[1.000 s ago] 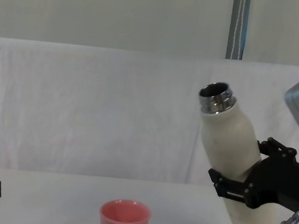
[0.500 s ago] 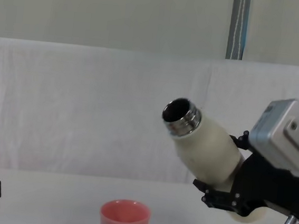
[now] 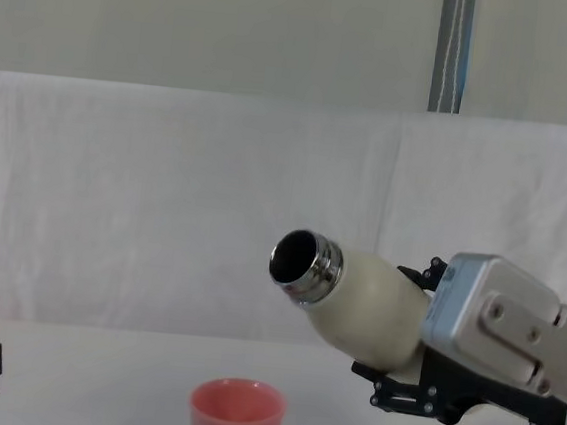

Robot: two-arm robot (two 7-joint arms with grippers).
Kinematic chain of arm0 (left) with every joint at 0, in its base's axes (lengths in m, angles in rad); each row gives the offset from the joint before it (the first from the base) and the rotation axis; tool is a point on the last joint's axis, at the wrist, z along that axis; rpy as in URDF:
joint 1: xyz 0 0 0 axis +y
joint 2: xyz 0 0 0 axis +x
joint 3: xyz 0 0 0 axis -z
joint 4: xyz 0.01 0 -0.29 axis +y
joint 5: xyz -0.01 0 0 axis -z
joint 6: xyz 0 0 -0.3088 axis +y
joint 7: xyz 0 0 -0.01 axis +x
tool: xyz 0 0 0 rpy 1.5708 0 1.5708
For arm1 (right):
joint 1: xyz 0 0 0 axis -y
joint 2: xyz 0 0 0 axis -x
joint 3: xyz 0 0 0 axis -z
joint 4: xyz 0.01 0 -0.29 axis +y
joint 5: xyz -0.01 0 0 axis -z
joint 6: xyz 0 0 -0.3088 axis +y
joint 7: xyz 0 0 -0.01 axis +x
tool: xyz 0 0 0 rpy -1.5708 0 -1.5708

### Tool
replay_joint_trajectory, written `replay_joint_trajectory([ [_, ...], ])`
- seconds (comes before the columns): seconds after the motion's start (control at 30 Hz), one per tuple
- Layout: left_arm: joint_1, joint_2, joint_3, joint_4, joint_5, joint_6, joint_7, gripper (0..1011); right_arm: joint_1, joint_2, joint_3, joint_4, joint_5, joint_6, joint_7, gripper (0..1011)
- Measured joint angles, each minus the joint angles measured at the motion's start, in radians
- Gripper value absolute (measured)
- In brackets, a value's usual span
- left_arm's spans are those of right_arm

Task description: Grasp the thermos with one hand and pour water into the cup lid.

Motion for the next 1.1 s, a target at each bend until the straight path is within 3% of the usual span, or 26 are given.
replay_joint_trajectory([
  [1.1, 0.0, 0.0, 0.0, 0.0, 0.0, 0.0, 0.0, 1001, 0.129, -0.033, -0.084, 0.204, -0.128, 0.018, -0.087, 950],
])
